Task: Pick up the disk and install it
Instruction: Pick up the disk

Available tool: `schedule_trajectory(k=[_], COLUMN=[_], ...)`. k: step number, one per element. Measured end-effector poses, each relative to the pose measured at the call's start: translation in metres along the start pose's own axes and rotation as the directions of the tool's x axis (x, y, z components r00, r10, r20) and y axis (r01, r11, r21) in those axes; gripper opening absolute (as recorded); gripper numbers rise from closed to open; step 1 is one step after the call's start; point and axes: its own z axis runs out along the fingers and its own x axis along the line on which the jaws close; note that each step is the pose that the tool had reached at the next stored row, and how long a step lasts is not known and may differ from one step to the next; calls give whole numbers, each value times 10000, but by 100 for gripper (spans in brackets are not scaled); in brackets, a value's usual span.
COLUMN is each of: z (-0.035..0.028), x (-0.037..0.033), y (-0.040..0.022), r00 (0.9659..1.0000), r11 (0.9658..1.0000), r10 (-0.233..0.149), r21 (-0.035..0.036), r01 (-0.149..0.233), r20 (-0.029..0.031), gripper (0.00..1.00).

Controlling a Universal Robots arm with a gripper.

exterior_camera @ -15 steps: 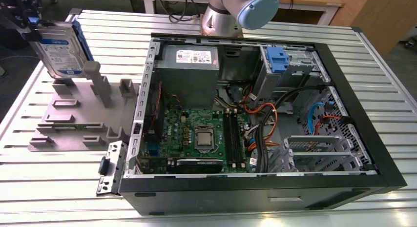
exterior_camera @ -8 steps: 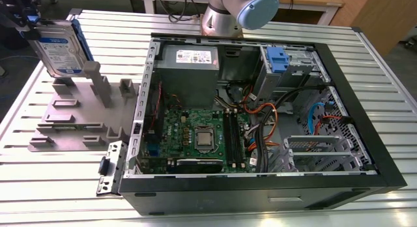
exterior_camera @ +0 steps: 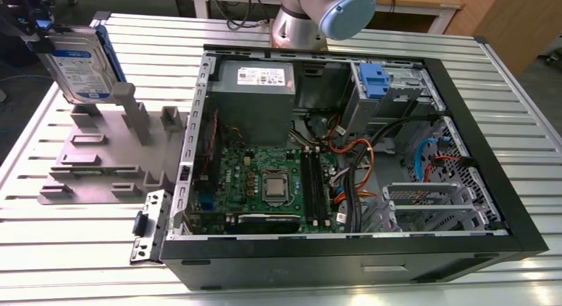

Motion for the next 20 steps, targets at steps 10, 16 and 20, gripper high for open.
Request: schedule_trajectory(k=[10,16,20], z=[-15,-22,-37], x=[1,1,1], y=[0,0,0], r00=[10000,10000,10000], r11=[10000,10000,10000], r10=[0,0,0], r21=[-1,-1,-2], r01=[0,0,0], r20=[-4,-11,-12], gripper=[36,36,36])
